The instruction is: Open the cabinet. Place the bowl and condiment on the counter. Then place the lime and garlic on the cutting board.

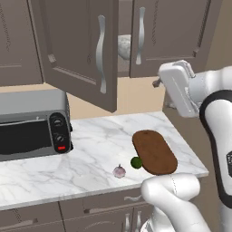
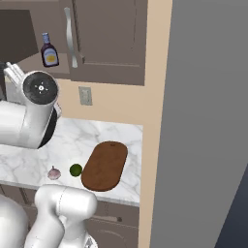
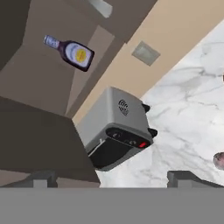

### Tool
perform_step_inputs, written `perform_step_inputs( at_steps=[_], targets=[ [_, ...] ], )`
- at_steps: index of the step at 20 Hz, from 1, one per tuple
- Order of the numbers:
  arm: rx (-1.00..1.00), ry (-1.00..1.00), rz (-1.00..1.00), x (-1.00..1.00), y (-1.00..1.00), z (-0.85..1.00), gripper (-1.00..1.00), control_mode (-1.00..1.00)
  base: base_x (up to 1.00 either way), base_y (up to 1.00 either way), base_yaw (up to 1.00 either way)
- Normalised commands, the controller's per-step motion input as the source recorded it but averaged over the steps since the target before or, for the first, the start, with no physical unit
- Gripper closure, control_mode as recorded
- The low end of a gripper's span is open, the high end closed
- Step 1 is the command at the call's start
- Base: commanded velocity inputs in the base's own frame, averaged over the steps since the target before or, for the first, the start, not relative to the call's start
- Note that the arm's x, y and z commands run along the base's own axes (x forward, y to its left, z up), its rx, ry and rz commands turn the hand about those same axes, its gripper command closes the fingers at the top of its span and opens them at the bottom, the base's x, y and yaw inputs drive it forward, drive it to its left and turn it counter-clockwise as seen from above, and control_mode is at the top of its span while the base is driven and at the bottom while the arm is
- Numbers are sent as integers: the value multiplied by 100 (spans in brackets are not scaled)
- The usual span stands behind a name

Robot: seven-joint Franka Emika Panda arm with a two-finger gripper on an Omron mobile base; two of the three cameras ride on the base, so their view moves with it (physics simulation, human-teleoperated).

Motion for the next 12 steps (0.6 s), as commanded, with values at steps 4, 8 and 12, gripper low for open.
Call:
perform_step_inputs(
  at_steps=[4,8,12],
  targets=[
    [31,-4,25,51,4,0,-100,-100,0,0,0],
    [20,0,14,34,27,0,-100,-100,0,0,0],
    [13,0,8,10,28,0,-100,-100,0,0,0]
  ],
)
